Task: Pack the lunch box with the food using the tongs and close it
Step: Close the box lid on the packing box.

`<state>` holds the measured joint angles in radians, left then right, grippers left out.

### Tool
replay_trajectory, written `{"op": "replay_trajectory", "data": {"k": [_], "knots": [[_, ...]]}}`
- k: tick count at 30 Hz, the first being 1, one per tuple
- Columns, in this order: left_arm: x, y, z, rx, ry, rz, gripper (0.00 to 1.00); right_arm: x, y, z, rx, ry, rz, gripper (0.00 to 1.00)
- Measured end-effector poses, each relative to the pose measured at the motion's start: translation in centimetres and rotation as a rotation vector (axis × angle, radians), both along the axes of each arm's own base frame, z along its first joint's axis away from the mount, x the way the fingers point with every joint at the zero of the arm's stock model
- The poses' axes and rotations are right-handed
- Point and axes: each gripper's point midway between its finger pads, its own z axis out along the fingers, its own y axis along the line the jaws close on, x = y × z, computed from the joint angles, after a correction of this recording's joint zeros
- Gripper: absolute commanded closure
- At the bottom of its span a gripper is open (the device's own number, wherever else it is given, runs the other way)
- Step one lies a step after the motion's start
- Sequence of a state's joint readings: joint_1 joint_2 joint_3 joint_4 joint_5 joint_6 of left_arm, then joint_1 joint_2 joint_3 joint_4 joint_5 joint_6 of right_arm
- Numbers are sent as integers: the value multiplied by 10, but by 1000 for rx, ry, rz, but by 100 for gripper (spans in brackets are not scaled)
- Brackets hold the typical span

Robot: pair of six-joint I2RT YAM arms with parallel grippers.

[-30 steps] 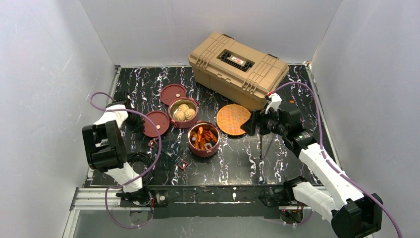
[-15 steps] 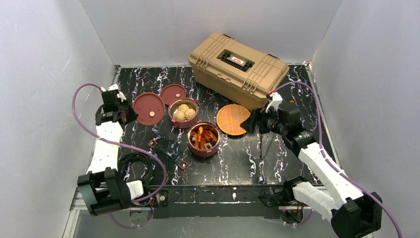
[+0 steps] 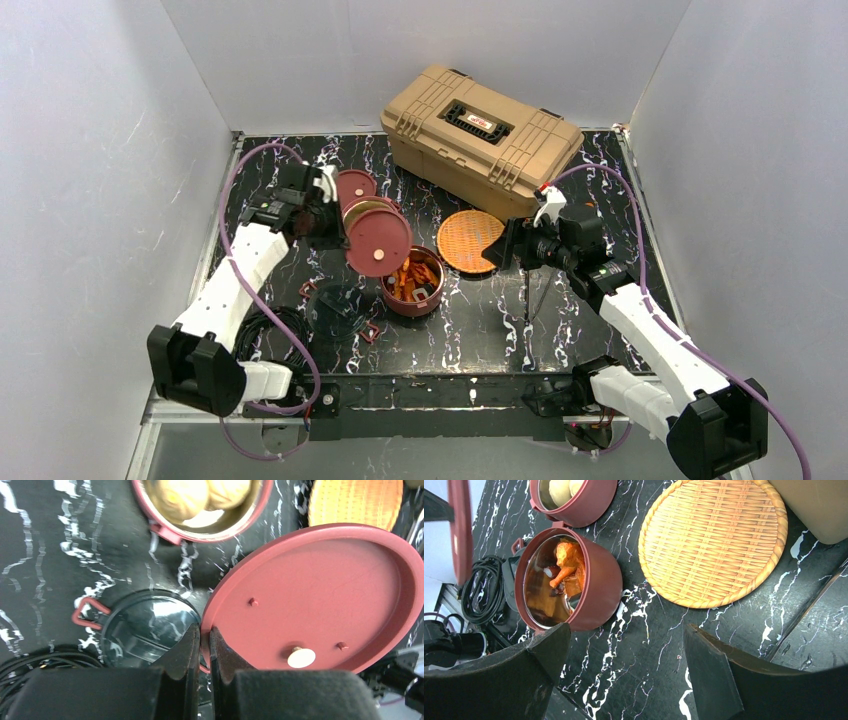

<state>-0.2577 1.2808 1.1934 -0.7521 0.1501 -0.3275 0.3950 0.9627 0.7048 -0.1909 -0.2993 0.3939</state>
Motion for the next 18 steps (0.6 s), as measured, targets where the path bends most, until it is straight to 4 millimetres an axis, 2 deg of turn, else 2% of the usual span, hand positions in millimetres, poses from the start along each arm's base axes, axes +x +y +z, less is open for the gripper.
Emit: {"op": "replay_trajectory", "data": {"k": [3, 8, 18], "knots": [[-12, -20, -11, 29, 67, -63, 100, -1, 1, 0, 3, 1, 5, 8], [-21, -37, -25, 114, 133, -131, 100, -2, 2, 1, 11, 6, 12, 8], [-28, -43, -43, 259, 170, -171, 100, -3, 3, 1, 21, 16, 7, 8]]}}
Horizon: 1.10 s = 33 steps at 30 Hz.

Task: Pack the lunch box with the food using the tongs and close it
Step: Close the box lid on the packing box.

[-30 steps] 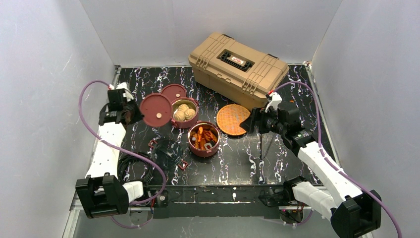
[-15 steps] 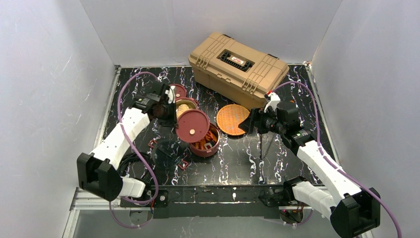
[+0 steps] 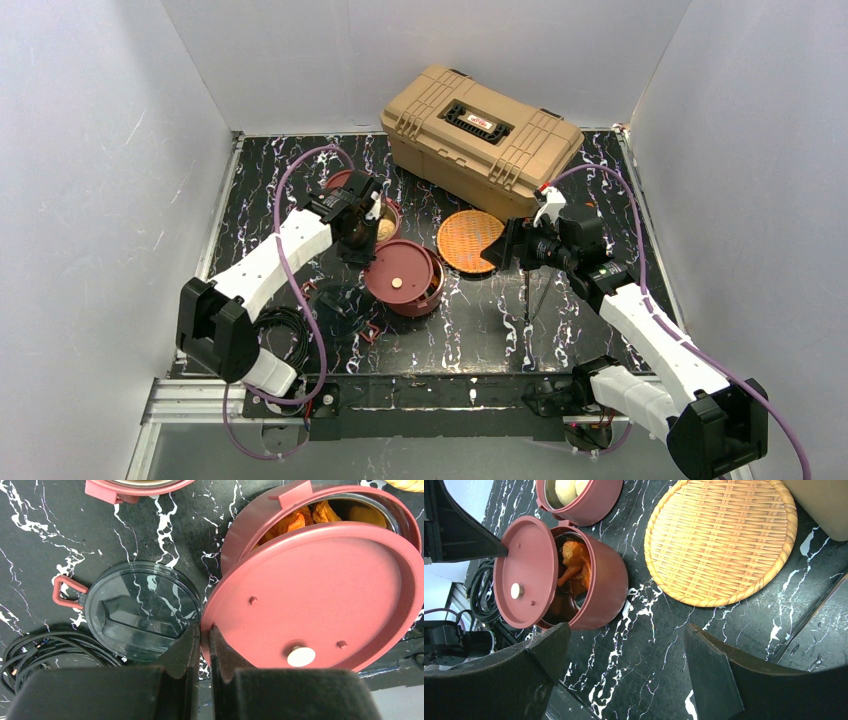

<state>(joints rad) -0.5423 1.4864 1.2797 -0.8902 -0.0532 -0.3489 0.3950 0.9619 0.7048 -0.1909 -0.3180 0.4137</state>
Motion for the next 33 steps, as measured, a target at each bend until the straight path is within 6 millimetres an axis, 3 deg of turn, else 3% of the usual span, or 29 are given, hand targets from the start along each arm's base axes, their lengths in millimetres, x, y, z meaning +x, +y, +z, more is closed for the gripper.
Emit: {"op": "replay_trajectory", "data": {"k": [11, 27, 33], "knots": [[12, -28, -3, 55, -20, -57, 100, -1, 1, 0, 7, 4, 6, 7], [12, -28, -14, 157, -7, -80, 100, -4, 2, -5, 9, 16, 17, 6], [12, -27, -15, 166, -7, -82, 76, -4, 3, -7, 8, 24, 20, 6]]}}
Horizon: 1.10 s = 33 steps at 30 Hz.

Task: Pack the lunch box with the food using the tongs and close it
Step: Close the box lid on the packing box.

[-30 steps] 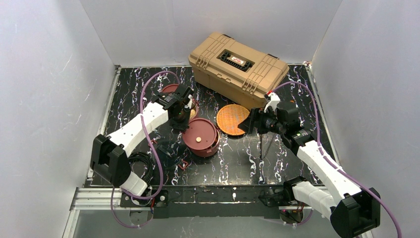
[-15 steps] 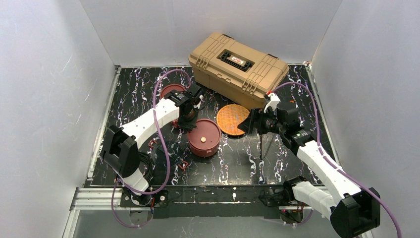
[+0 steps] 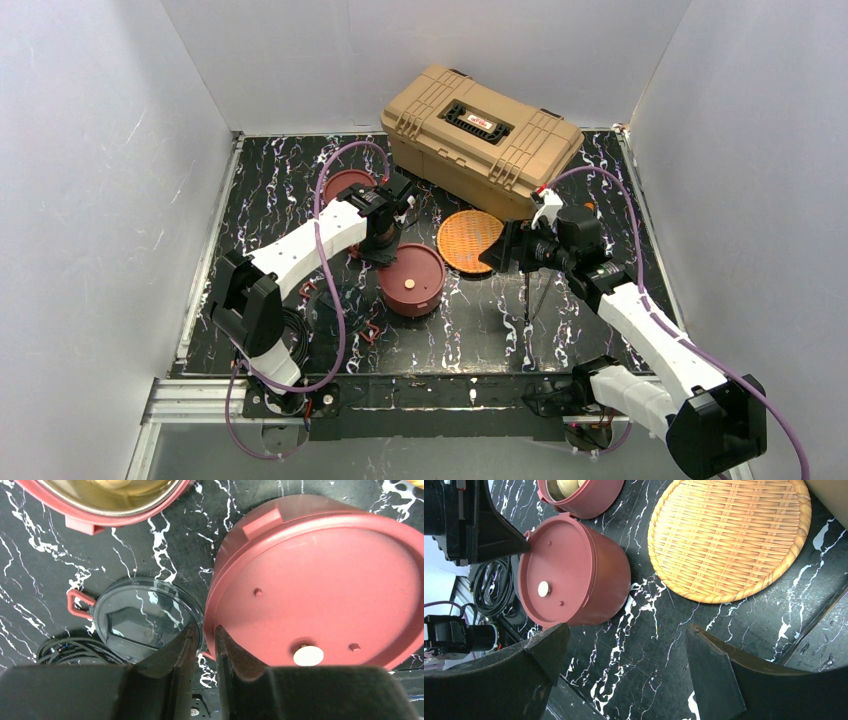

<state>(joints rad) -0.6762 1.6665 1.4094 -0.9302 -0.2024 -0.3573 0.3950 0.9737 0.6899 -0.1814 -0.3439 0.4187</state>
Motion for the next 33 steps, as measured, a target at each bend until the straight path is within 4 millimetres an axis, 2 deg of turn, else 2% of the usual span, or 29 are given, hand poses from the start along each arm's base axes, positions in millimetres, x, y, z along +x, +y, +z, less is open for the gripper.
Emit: {"op": "replay_trajectory", "data": {"k": [8, 11, 14, 17, 26, 33], "knots": [[0, 8, 5, 43, -6, -4, 48, 0, 5, -6, 0, 23, 7, 9], [4, 8, 9, 44, -23, -5, 41, -3, 16, -13, -15, 42, 26, 9], [4, 8, 11, 36, -28, -2, 36, -12, 36, -22, -54, 54, 70, 10], [4, 6, 11, -18, -34, 14, 34, -15, 58, -26, -94, 64, 95, 10], [-3, 5, -4, -269, 22, 143, 33, 5, 90, -43, -137, 106, 65, 10], [-8, -5, -23, -417, 81, 198, 37, -2, 120, -60, -174, 130, 120, 14]]}}
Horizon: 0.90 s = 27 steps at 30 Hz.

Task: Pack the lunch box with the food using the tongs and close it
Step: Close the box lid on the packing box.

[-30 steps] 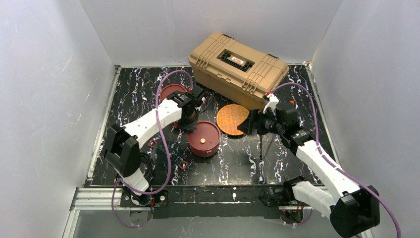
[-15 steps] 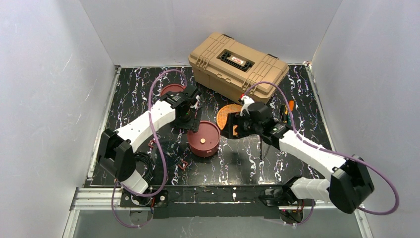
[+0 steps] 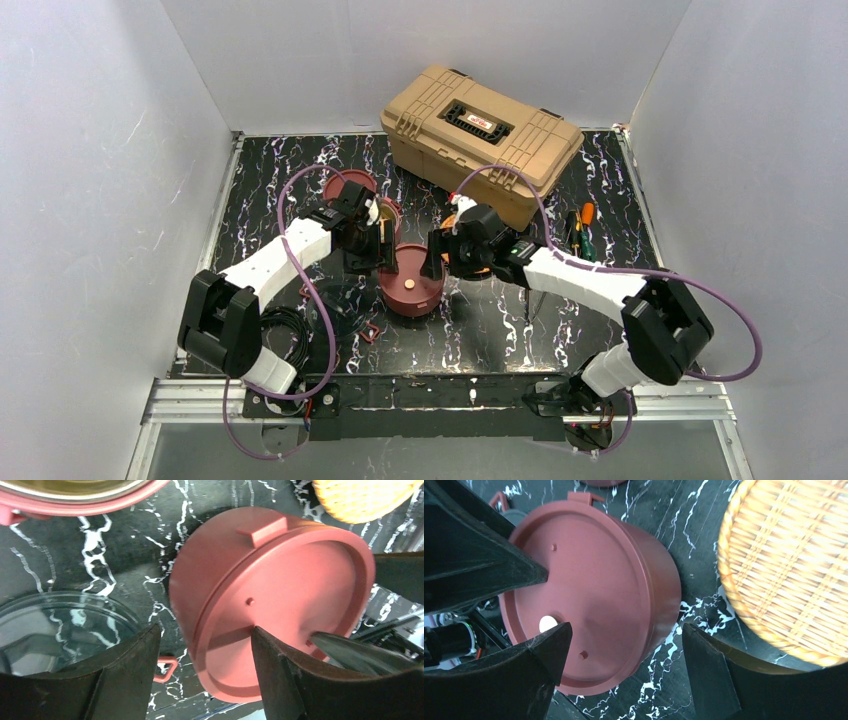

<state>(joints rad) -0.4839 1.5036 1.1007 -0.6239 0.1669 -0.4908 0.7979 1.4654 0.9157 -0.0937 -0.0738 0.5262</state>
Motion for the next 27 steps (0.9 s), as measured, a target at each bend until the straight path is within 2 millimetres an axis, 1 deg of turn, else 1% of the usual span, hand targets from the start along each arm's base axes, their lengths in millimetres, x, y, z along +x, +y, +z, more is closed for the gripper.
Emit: {"op": "replay_trajectory", "data": {"k": [3, 4, 7, 9, 14, 20, 27], "knots": [[-1, -6, -2, -41, -1, -3, 41, -3, 1, -16, -33, 31, -2, 16], [-1, -7, -3, -48, -1, -2, 43, -4, 3, -18, -32, 40, -5, 17], [-3, -11, -4, -75, -5, -1, 47, -3, 4, -18, -32, 41, -14, 21], [-4, -12, -5, -93, -11, 1, 51, -3, 5, -19, -32, 42, -18, 26], [-4, -10, -7, -114, -28, 23, 61, -3, 9, -20, -22, 47, -29, 34], [-5, -10, -8, -144, -44, 40, 64, -1, 9, -21, -19, 54, -47, 42], [-7, -14, -6, -154, -58, 35, 66, 5, 10, -19, -35, 21, -29, 44]]}}
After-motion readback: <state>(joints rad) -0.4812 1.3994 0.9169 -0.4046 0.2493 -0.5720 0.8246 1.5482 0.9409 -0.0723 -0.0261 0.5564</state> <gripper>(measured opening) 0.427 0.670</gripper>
